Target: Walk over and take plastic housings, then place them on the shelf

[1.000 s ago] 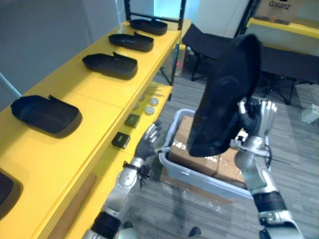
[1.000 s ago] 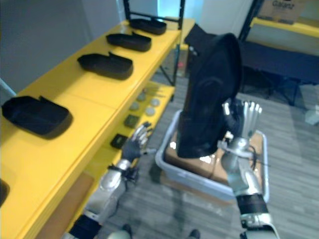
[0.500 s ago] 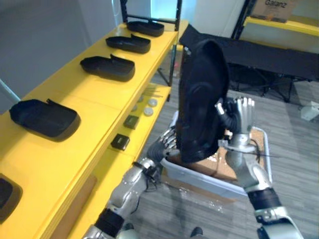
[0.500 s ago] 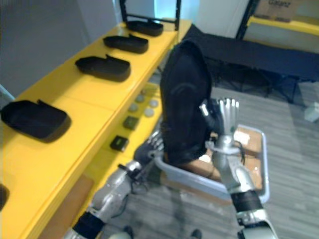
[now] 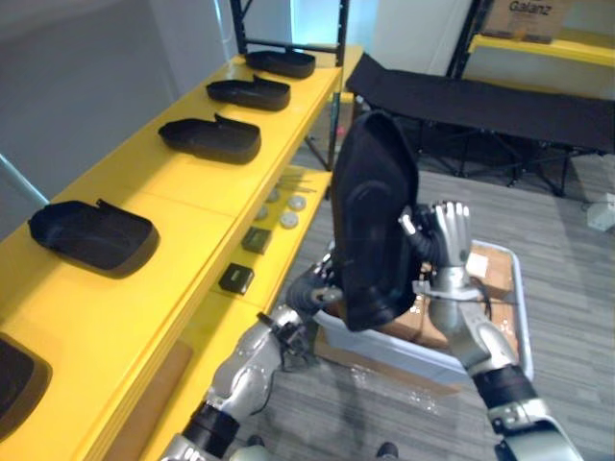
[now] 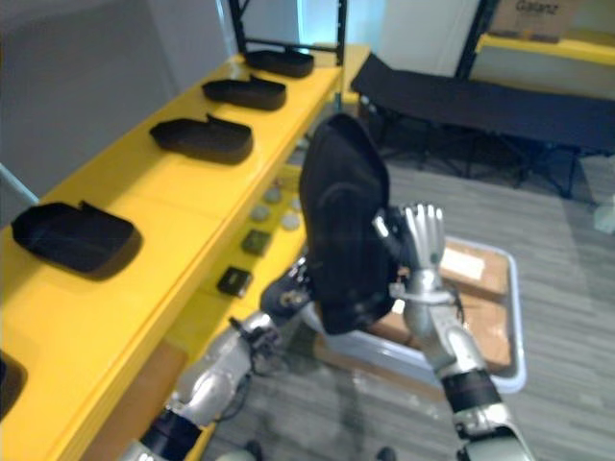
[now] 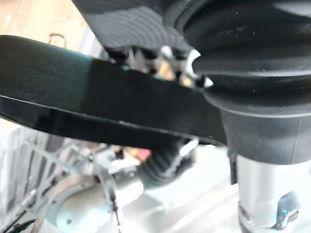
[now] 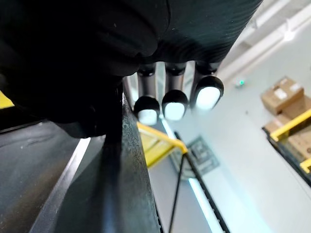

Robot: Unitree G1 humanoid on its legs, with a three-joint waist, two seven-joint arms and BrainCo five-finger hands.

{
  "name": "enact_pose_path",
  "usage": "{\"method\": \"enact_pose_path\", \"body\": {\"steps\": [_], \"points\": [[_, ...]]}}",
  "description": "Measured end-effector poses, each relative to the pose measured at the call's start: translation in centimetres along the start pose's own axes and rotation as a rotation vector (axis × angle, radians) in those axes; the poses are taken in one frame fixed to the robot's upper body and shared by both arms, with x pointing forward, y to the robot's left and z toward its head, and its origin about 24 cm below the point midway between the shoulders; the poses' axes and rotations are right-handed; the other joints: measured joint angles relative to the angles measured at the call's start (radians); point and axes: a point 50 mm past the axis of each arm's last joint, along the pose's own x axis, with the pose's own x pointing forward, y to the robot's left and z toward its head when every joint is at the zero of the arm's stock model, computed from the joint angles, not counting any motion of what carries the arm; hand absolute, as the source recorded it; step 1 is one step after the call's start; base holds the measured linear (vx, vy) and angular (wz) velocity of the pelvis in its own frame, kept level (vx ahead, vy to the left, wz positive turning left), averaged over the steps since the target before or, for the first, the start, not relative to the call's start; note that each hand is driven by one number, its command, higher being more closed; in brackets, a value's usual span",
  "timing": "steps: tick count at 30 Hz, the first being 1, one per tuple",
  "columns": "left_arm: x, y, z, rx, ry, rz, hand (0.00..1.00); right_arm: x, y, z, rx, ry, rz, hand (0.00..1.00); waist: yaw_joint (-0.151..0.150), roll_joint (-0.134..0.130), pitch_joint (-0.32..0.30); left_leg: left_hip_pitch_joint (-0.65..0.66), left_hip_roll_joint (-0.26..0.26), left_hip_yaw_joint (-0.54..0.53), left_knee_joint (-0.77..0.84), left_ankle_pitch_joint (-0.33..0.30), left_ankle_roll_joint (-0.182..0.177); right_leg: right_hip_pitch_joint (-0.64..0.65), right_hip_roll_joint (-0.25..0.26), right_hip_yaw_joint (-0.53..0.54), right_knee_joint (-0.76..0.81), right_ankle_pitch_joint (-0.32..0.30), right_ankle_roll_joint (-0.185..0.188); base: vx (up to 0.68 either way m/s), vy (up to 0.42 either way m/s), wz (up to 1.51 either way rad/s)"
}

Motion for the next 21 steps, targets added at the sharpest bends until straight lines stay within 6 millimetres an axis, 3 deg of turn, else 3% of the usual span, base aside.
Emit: {"method": "enact_pose_path", "body": {"steps": [11, 21], "points": [[0.1, -0.2, 0.0, -0.009, 0.025, -0.009, 0.0, -0.7, 0.5, 0.5, 0.048, 0.021, 0.008, 1.0, 0.0, 0.0, 0.0, 0.0, -0.003, -0.004, 0.002, 0.0, 0.0, 0.002, -0.002, -0.003, 0.0, 0.0, 0.0, 0.0, 0.0, 0.0], [0.3, -0.6, -0.3, -0.01, 0.031, 0.004, 0.0, -1.1, 2.2, 2.7, 0.174, 0.039, 0.021, 1.0, 0.003, 0.001, 0.0, 0.0, -0.004, -0.009, 0.003, 0.0, 0.0, 0.002, -0.003, -0.007, 0.0, 0.0, 0.0, 0.0, 0.0, 0.0]]}}
